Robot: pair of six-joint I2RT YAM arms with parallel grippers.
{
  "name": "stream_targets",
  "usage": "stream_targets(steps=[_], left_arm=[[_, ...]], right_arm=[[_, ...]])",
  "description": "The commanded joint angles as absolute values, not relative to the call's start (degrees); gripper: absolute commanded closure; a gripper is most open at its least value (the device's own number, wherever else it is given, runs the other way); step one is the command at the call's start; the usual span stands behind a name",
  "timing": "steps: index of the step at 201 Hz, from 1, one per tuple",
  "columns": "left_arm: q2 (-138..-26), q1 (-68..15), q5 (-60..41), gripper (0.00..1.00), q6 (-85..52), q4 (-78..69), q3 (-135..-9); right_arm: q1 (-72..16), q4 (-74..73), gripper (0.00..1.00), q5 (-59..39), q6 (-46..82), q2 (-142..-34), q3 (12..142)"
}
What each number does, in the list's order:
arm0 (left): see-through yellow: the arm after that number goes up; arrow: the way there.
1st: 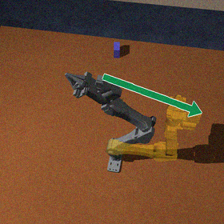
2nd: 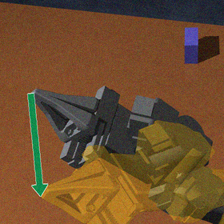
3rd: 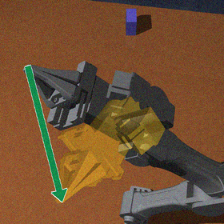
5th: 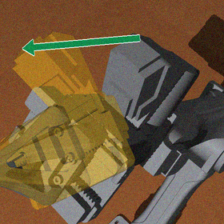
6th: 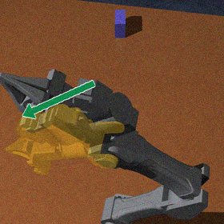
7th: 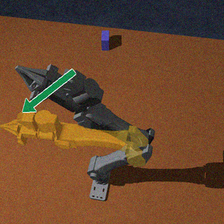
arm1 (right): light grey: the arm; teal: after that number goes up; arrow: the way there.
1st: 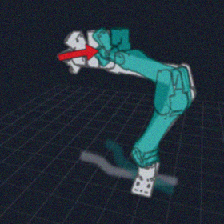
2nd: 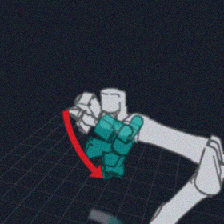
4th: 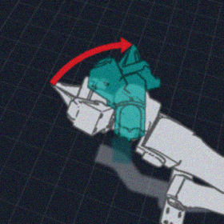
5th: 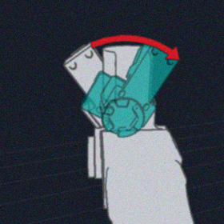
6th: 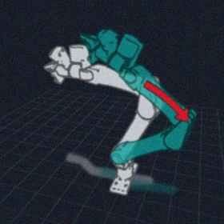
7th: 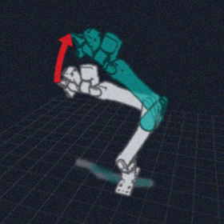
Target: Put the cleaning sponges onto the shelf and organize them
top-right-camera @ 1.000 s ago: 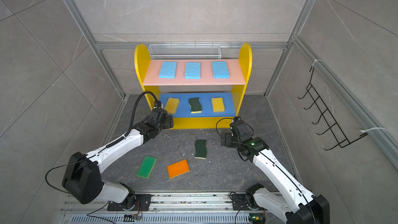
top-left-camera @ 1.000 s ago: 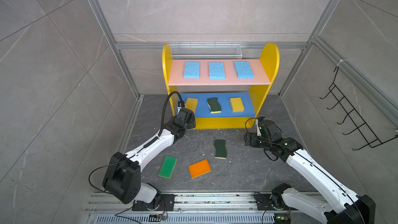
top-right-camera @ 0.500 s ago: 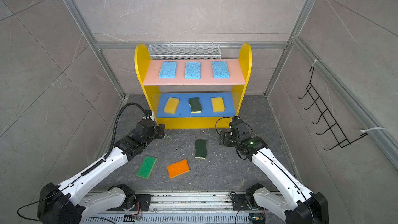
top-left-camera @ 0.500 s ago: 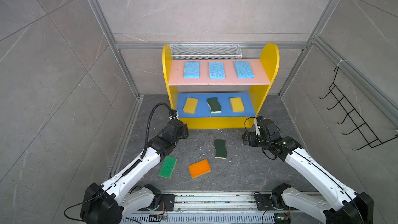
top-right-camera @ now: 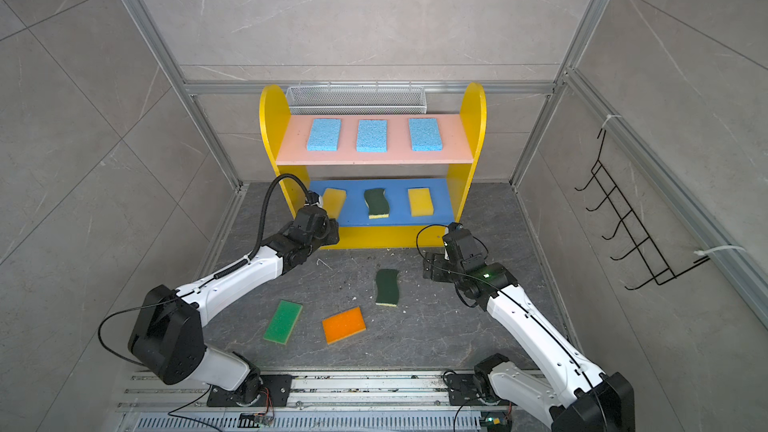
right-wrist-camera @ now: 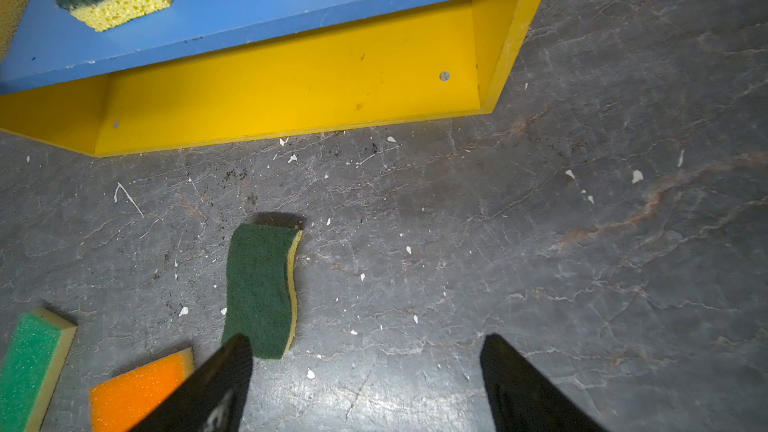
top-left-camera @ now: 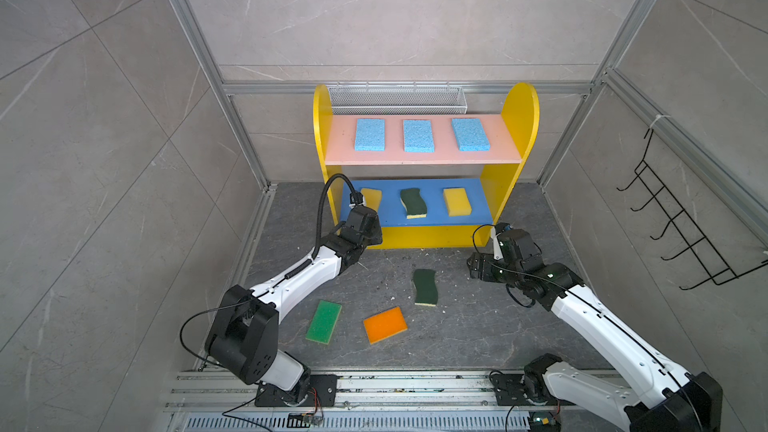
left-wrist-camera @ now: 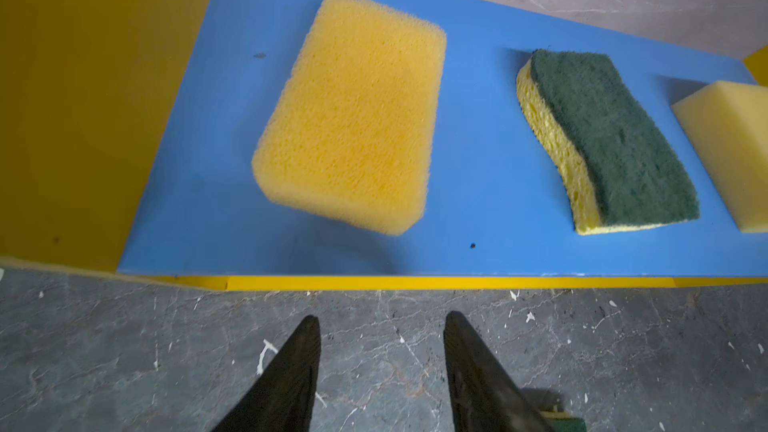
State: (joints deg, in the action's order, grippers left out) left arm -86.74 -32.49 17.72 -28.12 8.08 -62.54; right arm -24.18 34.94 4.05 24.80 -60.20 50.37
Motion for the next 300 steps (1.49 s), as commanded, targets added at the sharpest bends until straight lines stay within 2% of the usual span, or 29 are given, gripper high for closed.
stream_targets(steps=[1,41,184,237,300], left_arm=[[-88.5,-32.2,18.6,0.51,-29.2,4.5,-65.3],[-90.5,-31.5,19.0,0.56,-30.1,5.1,-67.0],[-97.0,-30.7,14.4,0.58,-31.4,2.4,-72.0],[-91.1,-31.0,16.3,0.56,-31.3,4.7,-68.6],[-76.5,-31.2,21.8,0.55,-28.0,13.4,-65.2]], right_arm=[[-24.1,36.4,0.11,4.7,23.6,-59.3,52.2],[-24.2,36.5,0.11,5.1,23.3,-59.8,52.2],[-24.2,37.2,0.11,5.9,23.0,-59.7,52.6],[-24.2,36.3,0.11,5.3,22.9,-60.4,52.5],[-25.7,30.6,0.14,2.8,23.8,-63.8,54.3]])
